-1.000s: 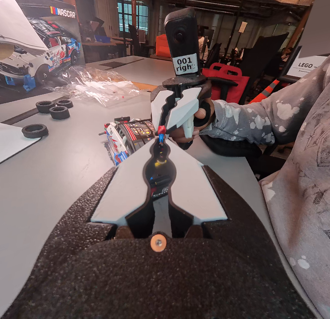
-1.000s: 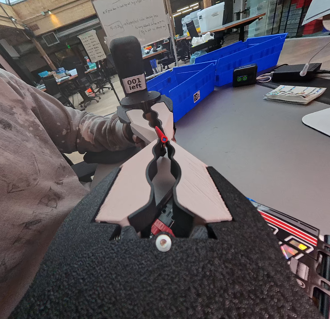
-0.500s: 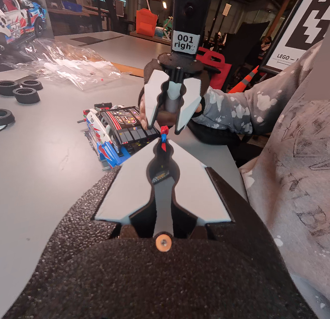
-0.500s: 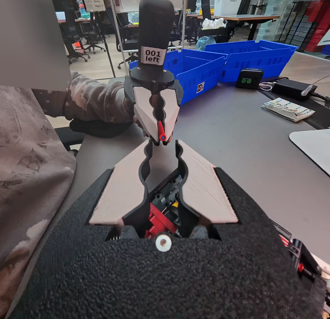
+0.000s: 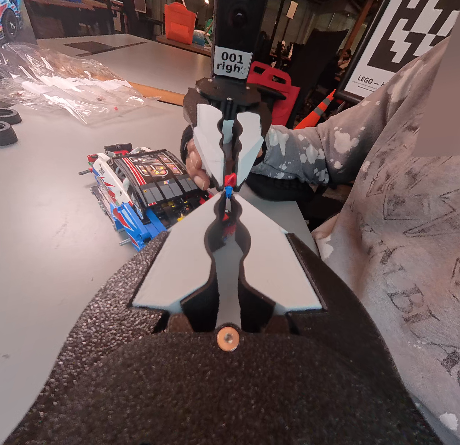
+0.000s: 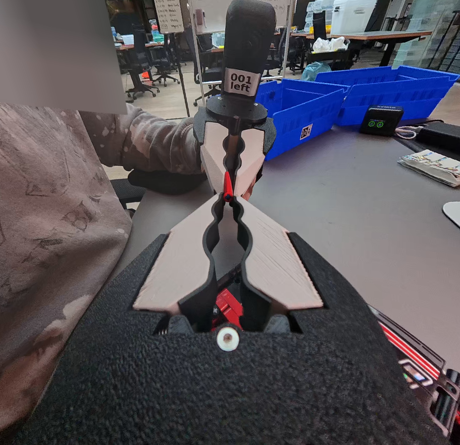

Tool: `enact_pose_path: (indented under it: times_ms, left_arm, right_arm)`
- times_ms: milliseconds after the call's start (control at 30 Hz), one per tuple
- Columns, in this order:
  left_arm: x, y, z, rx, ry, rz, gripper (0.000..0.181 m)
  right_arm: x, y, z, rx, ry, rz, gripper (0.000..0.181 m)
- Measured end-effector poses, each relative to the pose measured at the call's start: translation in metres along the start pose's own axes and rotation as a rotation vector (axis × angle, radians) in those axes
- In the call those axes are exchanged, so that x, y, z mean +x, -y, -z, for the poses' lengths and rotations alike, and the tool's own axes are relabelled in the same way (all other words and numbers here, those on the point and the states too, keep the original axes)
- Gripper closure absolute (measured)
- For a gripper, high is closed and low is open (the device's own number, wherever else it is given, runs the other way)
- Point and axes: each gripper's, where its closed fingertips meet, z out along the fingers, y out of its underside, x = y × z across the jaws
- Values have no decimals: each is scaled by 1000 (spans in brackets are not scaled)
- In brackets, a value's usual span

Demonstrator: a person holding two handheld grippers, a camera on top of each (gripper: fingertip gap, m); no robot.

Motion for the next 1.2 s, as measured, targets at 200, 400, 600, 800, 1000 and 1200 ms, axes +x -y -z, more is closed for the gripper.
enact_pose_path:
  times_ms: [200,400,600,800,1000,1200]
  left_arm:
    - [4,13,3,56,-17,11,179]
    - [2,20,7,95,-13,17,179]
    - [-52,30,44,116,267,6,179]
    - [-193,-39,127,-310,1091,23,178]
    - [-232,-92,146,-561,1139,153,177]
    - [-228,-87,146,-504,1092,164,155]
  right_arm:
    - [-2,11,3,52,22,-8,176]
    - [4,24,16,123,14,-27,176]
    - [25,26,36,136,-108,-24,175]
    - [50,16,33,129,-200,-69,175]
    - [46,17,37,150,-198,-79,175]
    - [47,12,35,130,-199,-96,175]
